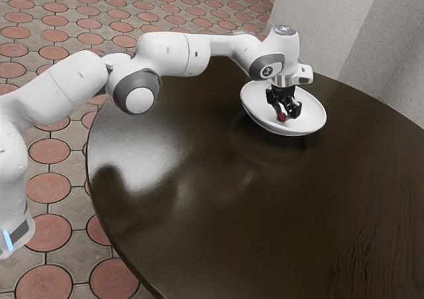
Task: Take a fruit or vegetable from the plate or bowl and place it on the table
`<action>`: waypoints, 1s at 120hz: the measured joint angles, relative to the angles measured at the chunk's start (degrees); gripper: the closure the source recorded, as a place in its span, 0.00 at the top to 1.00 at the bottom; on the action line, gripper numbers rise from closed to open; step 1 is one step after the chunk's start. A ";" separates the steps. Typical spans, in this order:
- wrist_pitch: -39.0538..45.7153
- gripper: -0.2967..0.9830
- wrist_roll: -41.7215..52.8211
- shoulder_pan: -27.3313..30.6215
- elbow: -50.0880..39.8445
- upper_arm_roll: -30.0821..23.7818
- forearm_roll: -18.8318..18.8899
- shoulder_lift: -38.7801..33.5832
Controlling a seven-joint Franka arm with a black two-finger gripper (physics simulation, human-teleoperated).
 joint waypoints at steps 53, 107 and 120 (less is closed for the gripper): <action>0.05 0.34 -0.20 -5.99 2.80 0.39 1.38 -7.22; 8.28 0.53 0.40 -19.67 -1.70 -2.50 1.43 -3.28; 9.04 0.66 0.71 -19.87 -1.82 -2.40 1.25 -3.44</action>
